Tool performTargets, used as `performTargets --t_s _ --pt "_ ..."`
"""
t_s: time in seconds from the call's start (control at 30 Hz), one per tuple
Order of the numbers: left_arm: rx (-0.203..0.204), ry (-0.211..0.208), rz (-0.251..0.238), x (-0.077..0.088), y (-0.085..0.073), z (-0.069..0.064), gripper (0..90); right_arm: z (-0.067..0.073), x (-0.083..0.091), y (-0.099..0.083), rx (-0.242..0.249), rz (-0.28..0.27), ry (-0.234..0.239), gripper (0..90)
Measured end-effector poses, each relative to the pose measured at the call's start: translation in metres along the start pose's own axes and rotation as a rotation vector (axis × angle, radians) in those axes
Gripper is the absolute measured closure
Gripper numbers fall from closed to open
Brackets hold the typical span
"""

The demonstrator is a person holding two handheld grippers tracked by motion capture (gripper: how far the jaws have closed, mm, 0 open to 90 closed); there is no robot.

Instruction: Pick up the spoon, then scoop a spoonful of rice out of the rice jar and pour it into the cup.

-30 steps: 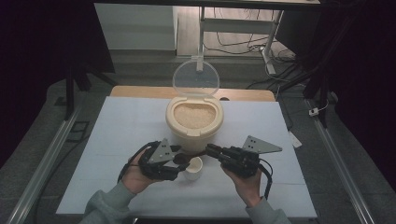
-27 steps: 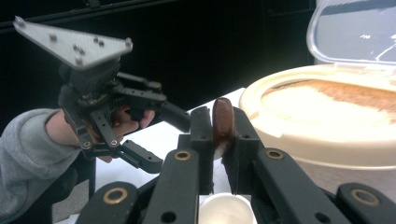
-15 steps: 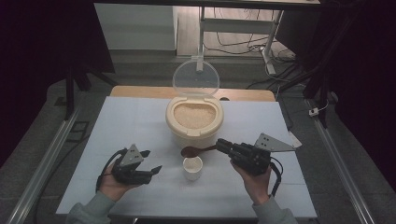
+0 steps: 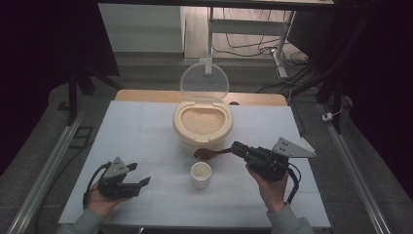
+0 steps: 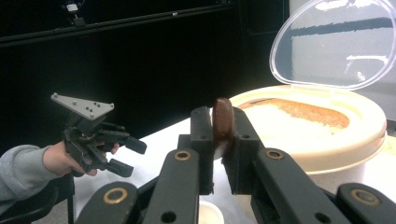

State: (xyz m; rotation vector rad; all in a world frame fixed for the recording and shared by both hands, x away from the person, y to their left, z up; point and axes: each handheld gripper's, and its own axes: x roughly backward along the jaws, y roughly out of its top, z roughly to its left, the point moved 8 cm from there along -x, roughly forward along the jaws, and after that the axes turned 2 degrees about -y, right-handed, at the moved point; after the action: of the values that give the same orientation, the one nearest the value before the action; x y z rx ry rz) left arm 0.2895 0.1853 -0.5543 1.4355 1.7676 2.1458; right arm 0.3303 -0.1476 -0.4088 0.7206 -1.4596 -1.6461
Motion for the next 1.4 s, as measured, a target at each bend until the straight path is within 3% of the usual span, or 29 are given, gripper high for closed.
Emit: performTargets --t_s 0.67,1.03,1.4 --pt "0.009 -0.008 0.014 -0.002 -0.002 0.002 26.5 -0.002 0.005 0.011 0.003 -0.039 -0.013 82.8" --pt "0.004 -0.02 0.027 -0.005 -0.002 0.001 25.7 -0.012 0.005 0.032 0.013 -0.1 -0.04 82.8" --pt "0.003 -0.031 0.044 -0.009 -0.004 -0.002 24.2 -0.047 -0.005 0.055 0.024 -0.109 -0.168 82.8"
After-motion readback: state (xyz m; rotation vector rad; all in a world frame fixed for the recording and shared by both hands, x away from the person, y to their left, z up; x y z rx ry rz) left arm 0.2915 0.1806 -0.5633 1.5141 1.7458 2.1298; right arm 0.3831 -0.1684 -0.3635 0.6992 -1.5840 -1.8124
